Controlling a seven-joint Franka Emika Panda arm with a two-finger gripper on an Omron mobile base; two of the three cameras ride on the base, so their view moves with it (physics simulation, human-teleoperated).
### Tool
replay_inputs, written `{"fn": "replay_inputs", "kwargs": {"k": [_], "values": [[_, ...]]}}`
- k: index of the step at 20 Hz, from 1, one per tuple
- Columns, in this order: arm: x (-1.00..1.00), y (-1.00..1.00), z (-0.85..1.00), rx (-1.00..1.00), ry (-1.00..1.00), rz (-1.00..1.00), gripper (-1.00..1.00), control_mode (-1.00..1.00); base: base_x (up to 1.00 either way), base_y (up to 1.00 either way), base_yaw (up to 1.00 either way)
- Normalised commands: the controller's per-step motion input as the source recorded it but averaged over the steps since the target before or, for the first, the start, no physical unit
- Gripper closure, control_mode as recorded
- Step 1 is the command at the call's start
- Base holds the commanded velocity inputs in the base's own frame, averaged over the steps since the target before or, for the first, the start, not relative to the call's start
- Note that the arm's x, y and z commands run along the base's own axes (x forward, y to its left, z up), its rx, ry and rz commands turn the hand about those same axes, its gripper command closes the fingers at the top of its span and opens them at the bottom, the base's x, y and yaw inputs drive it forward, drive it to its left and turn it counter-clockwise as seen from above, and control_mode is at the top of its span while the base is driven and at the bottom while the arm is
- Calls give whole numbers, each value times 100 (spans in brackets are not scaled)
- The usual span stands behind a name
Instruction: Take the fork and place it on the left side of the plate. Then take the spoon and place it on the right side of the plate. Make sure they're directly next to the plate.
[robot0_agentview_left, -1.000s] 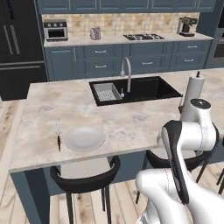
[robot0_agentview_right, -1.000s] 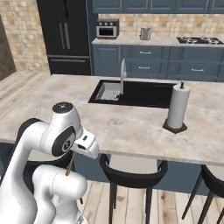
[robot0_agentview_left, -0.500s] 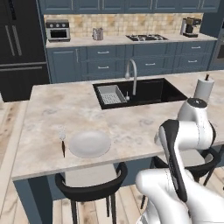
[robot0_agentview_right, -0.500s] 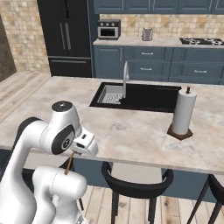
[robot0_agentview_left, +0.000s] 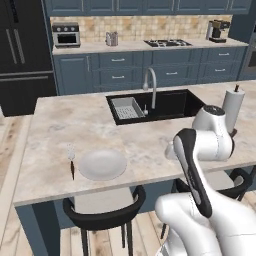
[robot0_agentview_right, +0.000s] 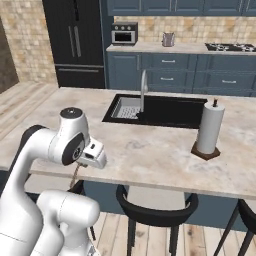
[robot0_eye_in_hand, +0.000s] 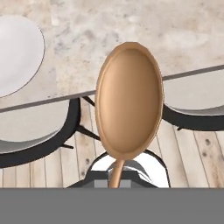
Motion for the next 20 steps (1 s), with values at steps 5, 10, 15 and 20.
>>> {"fn": "replay_inputs", "kwargs": {"k": [5,10,15,20], "values": [[46,28,18,18,3,0,100,-100,0,0,0],[48,29,1,18,12,0,100,-100,0,0,0],[47,31,-1,9,6,0,100,-100,0,0,0],[42,36,-13,0,0,0,100,-100,0,0,0]]}}
